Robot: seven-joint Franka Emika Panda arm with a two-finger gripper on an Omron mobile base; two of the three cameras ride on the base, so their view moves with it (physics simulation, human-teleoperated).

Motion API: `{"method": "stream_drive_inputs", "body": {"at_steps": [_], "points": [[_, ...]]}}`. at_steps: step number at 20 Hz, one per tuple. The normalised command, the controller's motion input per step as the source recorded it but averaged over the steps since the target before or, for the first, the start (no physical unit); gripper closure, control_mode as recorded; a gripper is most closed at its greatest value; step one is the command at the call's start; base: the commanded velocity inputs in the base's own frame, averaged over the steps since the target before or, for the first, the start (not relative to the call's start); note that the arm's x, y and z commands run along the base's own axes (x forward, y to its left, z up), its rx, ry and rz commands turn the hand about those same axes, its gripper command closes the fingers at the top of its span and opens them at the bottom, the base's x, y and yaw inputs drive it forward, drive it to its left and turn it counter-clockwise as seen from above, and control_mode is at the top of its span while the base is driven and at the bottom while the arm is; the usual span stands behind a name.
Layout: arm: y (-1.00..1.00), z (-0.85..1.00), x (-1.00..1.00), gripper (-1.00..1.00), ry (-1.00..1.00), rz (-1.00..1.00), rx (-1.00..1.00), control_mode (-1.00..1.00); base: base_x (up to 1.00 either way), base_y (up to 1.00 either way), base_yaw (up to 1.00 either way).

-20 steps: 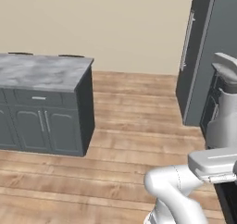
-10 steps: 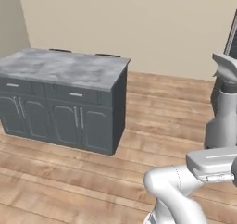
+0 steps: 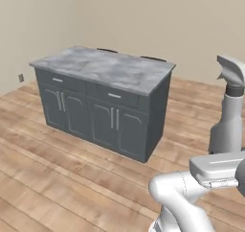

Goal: Locate and retrieve the spray and dish brush from the cabinet. Place them next to the sink.

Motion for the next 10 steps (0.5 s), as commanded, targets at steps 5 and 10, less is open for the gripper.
{"method": "stream_drive_inputs", "body": {"at_steps": [5,10], "points": [[0.0,0.0,0.0,1.0,0.0,0.0,0.0,1.0,0.44,0.0,0.44],[0.0,0.0,0.0,1.0,0.0,0.0,0.0,1.0,0.45,0.0,0.44]]}}
